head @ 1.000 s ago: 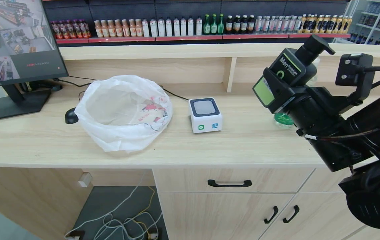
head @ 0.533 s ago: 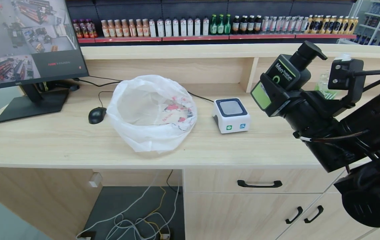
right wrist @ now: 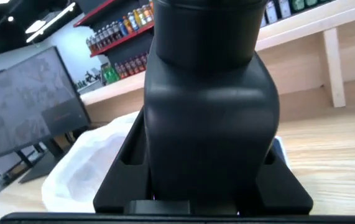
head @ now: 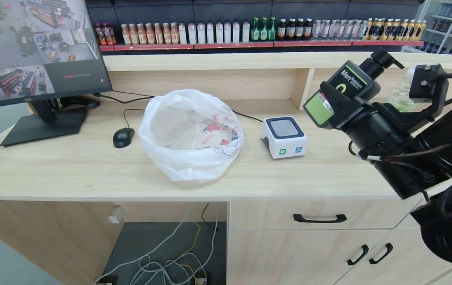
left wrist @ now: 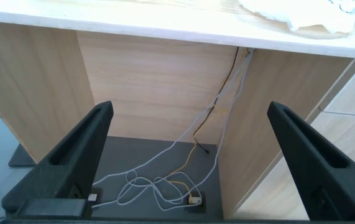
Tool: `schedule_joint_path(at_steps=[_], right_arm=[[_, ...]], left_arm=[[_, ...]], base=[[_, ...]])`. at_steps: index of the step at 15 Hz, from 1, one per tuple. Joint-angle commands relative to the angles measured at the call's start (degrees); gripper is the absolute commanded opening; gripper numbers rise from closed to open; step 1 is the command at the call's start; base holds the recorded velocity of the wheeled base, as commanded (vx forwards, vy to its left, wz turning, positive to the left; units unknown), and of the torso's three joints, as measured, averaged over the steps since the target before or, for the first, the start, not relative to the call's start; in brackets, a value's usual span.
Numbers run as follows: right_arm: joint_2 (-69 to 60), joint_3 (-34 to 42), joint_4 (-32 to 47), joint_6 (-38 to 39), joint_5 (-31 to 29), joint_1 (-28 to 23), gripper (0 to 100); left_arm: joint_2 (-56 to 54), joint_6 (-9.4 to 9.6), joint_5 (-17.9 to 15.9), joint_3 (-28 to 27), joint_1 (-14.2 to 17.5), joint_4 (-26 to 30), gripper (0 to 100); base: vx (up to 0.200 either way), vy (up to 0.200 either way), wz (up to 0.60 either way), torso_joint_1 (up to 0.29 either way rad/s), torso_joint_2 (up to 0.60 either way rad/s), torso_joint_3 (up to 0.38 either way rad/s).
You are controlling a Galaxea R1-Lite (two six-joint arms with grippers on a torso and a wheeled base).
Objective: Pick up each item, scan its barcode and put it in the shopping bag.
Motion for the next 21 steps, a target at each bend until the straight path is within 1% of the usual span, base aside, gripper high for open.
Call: schedule_joint_path(at_steps=[1, 3, 5, 7, 10, 14, 18, 20, 21], right_arm=[[0.88, -5.38, 2.80, 3.92, 0.09, -1.25, 0], [2.81, -9.95, 5.61, 6.38, 0.09, -2.48, 0], [4.22, -12.32, 7.81, 10.33, -0.08, -2.57, 0], [5.80, -12.67, 8.34, 13.15, -0.08, -2.57, 0], [10.72, -16.10, 8.25, 18.07, -1.49, -2.66, 0], [14.41, -19.09, 8.43, 21.58, -2.98, -2.66, 0], [16.44, -24.54, 13.87, 26.15, -3.16, -3.01, 0], [17.14, -27.00, 16.77, 26.59, -3.16, -3.01, 0], [18.19, -29.64, 18.44, 26.86, -3.16, -2.92, 0]], left_arm=[[-0.02, -0.04, 0.03, 0.00, 0.01, 0.00, 100], [-0.02, -0.04, 0.03, 0.00, 0.01, 0.00, 100], [-0.02, -0.04, 0.03, 0.00, 0.01, 0.00, 100], [-0.02, -0.04, 0.03, 0.00, 0.01, 0.00, 100], [-0.02, -0.04, 0.03, 0.00, 0.01, 0.00, 100], [-0.02, -0.04, 0.03, 0.00, 0.01, 0.00, 100], [-0.02, -0.04, 0.03, 0.00, 0.01, 0.00, 100], [-0.02, -0.04, 0.03, 0.00, 0.01, 0.00, 100], [-0.02, -0.04, 0.03, 0.00, 0.01, 0.00, 100]], base=[[0.000, 0.000, 0.00, 0.000, 0.00, 0.000], [0.000, 0.000, 0.00, 0.000, 0.00, 0.000], [0.000, 0.000, 0.00, 0.000, 0.00, 0.000], [0.000, 0.000, 0.00, 0.000, 0.00, 0.000], [0.000, 0.000, 0.00, 0.000, 0.00, 0.000], [0.000, 0.000, 0.00, 0.000, 0.00, 0.000], [0.000, 0.000, 0.00, 0.000, 0.00, 0.000], [0.000, 0.000, 0.00, 0.000, 0.00, 0.000], [0.000, 0.000, 0.00, 0.000, 0.00, 0.000]])
